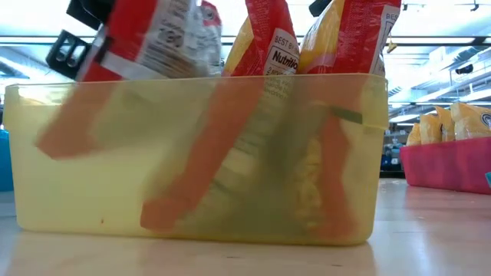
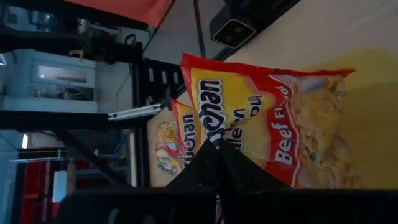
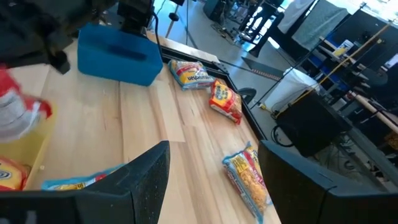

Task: Sort Maruchan noodles
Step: Put the red noodle pack into the yellow bin

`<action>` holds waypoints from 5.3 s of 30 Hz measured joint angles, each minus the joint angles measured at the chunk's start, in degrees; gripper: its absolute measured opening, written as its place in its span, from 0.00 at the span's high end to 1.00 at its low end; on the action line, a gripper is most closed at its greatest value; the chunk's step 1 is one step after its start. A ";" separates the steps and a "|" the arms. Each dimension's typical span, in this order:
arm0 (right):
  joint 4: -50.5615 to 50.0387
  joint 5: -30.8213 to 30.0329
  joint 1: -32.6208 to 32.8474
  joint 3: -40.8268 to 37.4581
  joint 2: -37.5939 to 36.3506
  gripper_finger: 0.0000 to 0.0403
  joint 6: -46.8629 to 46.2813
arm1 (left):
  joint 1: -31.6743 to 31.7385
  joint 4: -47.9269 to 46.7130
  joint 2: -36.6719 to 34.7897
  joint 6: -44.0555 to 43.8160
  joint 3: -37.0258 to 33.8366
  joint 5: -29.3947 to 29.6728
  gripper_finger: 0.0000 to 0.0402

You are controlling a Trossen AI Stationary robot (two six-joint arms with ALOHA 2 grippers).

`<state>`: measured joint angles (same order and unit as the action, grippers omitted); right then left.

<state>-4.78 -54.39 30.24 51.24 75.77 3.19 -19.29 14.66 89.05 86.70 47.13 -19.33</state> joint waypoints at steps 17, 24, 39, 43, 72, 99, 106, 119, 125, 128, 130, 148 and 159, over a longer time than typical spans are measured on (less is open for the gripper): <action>-1.72 0.02 -0.64 0.00 0.00 0.38 -1.65 | 3.36 7.82 8.09 -0.71 0.00 4.14 0.97; -2.85 0.45 -1.64 0.00 0.00 0.38 -1.77 | 1.22 7.60 8.03 -6.80 0.00 6.92 0.82; -3.08 2.66 -1.84 0.00 0.00 0.38 -5.95 | -5.13 -2.10 -4.07 -31.11 0.00 21.74 0.64; -4.12 4.48 -1.84 0.00 0.00 0.38 -11.28 | -6.32 -10.90 -8.99 -48.69 0.00 26.41 0.65; -20.77 30.50 8.71 14.23 32.93 0.39 -43.66 | -7.12 -30.76 7.96 -105.48 10.24 18.91 0.65; -9.96 27.86 2.14 14.21 33.99 0.39 -30.62 | -2.44 -37.97 13.80 -96.32 17.45 17.54 0.65; -10.35 29.57 2.08 14.34 33.94 0.39 -31.73 | -3.06 -52.61 13.64 -97.91 25.73 19.23 0.65; -10.88 30.21 2.25 14.34 33.94 0.39 -32.14 | -2.99 -62.30 14.95 -101.08 28.33 19.01 0.65; -9.45 28.53 1.93 14.33 33.94 0.39 -33.62 | -3.00 -60.80 20.52 -101.08 28.33 19.78 0.65; -8.17 28.52 1.31 14.32 34.05 0.39 -33.58 | -2.73 -61.14 22.61 -101.33 28.32 19.96 0.65; -7.58 28.52 0.82 14.32 34.57 0.39 -33.18 | -2.46 -61.16 23.55 -101.35 28.30 20.00 0.65; -11.06 28.86 0.02 14.12 35.45 0.39 -32.60 | -2.65 -48.60 24.68 -97.54 27.96 26.39 0.65; -12.69 30.46 2.38 14.12 35.45 0.39 -36.33 | -6.93 -42.08 24.55 -99.97 28.09 32.87 0.65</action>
<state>-17.47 -23.93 32.62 65.36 111.22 -33.14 -26.22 -27.42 113.60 -13.27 75.22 13.54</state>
